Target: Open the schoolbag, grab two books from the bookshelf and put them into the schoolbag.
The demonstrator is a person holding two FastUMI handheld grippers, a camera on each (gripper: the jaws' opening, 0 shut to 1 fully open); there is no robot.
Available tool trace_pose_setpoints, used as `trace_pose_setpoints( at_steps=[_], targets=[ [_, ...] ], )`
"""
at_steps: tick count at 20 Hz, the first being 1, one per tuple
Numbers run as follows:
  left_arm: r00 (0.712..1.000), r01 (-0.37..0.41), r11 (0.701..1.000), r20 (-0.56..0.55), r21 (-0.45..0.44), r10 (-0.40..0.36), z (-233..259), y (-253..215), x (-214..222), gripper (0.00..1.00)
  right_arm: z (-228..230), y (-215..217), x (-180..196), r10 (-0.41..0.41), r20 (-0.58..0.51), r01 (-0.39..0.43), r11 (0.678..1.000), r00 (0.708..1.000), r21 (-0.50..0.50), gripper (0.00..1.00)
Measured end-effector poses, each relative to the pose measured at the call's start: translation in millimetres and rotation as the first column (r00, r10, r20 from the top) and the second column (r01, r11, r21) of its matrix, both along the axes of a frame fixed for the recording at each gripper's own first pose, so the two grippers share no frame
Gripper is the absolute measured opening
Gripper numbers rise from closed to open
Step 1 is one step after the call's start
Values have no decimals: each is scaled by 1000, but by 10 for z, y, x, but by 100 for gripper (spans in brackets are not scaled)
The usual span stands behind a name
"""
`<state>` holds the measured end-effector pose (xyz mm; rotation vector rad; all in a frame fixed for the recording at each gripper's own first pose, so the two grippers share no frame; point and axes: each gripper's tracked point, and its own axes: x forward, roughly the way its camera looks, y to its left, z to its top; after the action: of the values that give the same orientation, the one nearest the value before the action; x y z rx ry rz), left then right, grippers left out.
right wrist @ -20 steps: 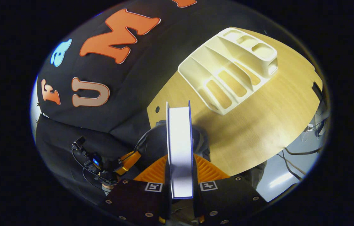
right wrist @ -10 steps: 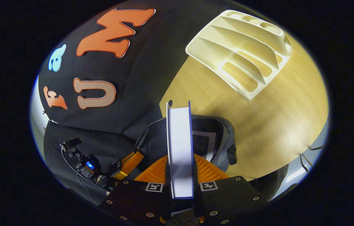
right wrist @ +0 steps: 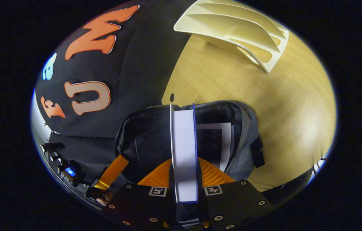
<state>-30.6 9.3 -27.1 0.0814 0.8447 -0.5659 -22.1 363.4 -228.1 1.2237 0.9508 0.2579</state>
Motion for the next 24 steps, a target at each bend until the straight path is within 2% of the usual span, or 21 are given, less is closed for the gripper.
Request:
trace_pose_setpoints(
  at_steps=[3, 9, 13, 15, 17, 19, 20, 21, 22, 23, 24],
  targets=[
    [1000, 30, 1000, 2, -10, -30, 149, -266, -100, 1, -65, 106, 69, -20, 32, 19, 1000, 999, 8, 28],
    [999, 42, 998, -24, -40, -43, 47, -627, -267, 1, -218, 279, 169, -63, 33, 61, 996, 997, 59, 28],
    [998, 51, 998, -27, -34, -52, -60, -864, -365, 1, -370, 428, 233, -49, 4, 49, 996, 999, 69, 30],
    [998, 45, 998, -31, -35, -46, -89, -899, -389, 1, -404, 459, 197, -23, -36, 25, 998, 999, 57, 36],
    [998, 52, 998, -25, -34, -53, -112, -892, -419, 1, -349, 429, 164, 10, -44, -9, 1000, 999, 18, 37],
    [999, 44, 999, -12, -19, -44, -161, -804, -404, 1, -321, 268, 88, 52, -35, -55, 995, 998, -85, 41],
    [999, 31, 999, -13, -18, -31, -180, -742, -412, 1, -313, 161, 34, 82, -23, -84, 985, 996, -149, 44],
    [1000, 16, 1000, -14, -17, -16, -215, -714, -427, 1, -332, 71, 8, 113, -22, -115, 972, 993, -204, 52],
    [1000, 7, 1000, -14, -11, -7, -260, -750, -466, 1, -340, 12, -15, 139, -14, -138, 963, 990, -231, 42],
    [1000, -3, 1000, -10, -2, 3, -329, -790, -508, 1, -306, -49, -29, 155, -6, -152, 959, 988, -239, 67],
    [1000, -14, 1000, -12, 2, 14, -418, -866, -556, 1, -292, -117, -52, 165, -4, -161, 957, 986, -240, 69]
  ],
)
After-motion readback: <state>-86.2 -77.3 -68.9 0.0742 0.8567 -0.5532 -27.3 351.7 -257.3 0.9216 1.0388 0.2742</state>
